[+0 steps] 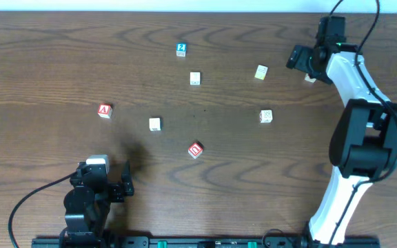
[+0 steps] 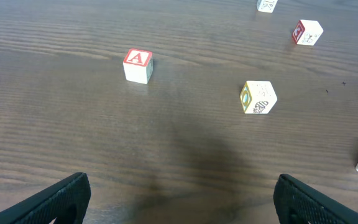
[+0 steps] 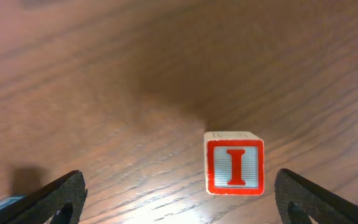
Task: Spell out Ai2
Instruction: 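Move the right gripper to the red 'I' block at far right, then close the right gripper on the red 'I' block and lift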
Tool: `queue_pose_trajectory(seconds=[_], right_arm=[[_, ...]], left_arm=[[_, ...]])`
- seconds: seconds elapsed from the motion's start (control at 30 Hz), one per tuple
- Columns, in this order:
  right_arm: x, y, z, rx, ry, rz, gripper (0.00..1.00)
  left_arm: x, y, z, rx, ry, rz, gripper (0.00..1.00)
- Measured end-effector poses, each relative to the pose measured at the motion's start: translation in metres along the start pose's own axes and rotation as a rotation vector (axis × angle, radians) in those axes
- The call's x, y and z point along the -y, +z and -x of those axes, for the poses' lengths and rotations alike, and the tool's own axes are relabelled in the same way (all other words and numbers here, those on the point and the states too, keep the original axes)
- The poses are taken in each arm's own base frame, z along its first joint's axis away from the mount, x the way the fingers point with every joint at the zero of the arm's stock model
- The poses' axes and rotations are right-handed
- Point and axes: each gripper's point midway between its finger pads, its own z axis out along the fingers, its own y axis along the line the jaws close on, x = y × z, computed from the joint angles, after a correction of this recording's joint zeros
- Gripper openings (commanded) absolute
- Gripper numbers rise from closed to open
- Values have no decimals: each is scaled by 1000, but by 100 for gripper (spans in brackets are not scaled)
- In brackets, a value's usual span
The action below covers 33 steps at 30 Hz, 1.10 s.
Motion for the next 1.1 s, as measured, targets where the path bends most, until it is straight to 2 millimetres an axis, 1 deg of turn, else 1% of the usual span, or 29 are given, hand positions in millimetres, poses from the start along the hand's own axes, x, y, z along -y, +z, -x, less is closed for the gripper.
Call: queue_pose_trajectory(seconds=[0.1, 0.3, 0.4, 0.43, 0.53, 0.63, 0.7, 0.87, 1.03, 1.1], right_arm=[[5, 5, -4, -14, 6, -20, 95], [17, 5, -1, -16, 35, -36, 93], [23, 7, 0, -15, 53, -43, 89], [23, 7, 0, -14, 57, -43, 89], [24, 13, -4, -26, 57, -47, 86], [26, 23, -10, -47, 61, -55, 80], [27, 27, -12, -51, 60, -56, 74], [27, 27, -11, -50, 66, -56, 51], [28, 27, -11, -48, 69, -57, 46], [28, 27, -10, -45, 70, -56, 46]], left_arm=[[0, 0, 0, 0, 0, 0, 95], [0, 0, 0, 0, 0, 0, 95], [0, 0, 0, 0, 0, 0, 95], [0, 0, 0, 0, 0, 0, 95], [0, 0, 0, 0, 0, 0, 95], [0, 0, 0, 0, 0, 0, 95], [0, 0, 0, 0, 0, 0, 95], [0, 0, 0, 0, 0, 0, 95], [0, 0, 0, 0, 0, 0, 95], [0, 0, 0, 0, 0, 0, 95]])
